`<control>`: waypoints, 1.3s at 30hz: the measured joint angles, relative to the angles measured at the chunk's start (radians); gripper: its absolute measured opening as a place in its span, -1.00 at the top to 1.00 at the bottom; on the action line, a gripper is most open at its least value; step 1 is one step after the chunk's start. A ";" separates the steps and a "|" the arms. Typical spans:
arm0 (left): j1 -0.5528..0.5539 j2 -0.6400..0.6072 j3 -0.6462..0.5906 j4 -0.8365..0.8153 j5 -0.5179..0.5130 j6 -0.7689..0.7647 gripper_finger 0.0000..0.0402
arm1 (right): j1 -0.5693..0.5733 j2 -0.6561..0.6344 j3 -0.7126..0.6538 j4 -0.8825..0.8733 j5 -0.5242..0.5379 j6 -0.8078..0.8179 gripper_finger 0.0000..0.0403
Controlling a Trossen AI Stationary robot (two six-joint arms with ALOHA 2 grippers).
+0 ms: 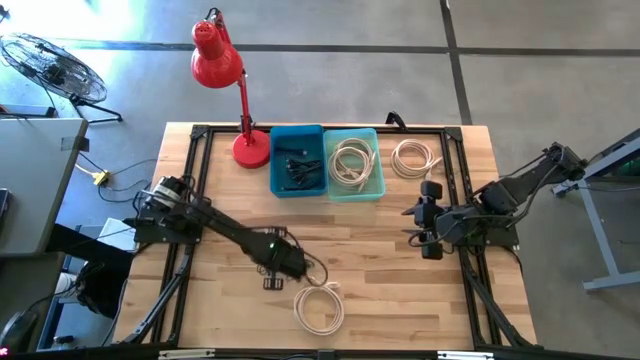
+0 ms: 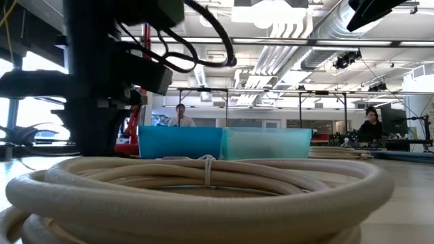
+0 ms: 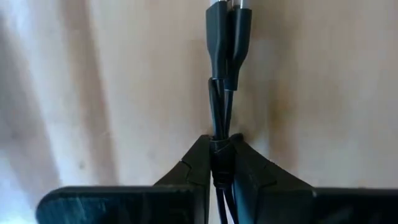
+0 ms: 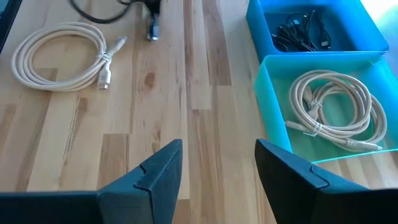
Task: Pick & Place USB Port
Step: Put the black USB cable into the blue bin
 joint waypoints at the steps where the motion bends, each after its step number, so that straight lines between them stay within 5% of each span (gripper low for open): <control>1: 0.011 -0.006 0.002 -0.016 -0.012 0.009 0.85 | 0.000 0.000 0.000 0.000 0.004 0.000 0.03; 19: 0.331 -0.094 0.256 -0.149 -0.398 0.457 0.85 | 0.000 0.000 0.002 0.038 0.020 0.001 0.03; 28: 0.573 -0.093 0.286 -0.122 -0.317 0.574 0.85 | 0.000 0.000 0.002 0.037 0.020 0.022 0.03; 39: 0.726 -0.011 0.288 0.051 -0.189 0.720 0.85 | 0.003 0.009 0.002 0.025 0.024 0.071 0.03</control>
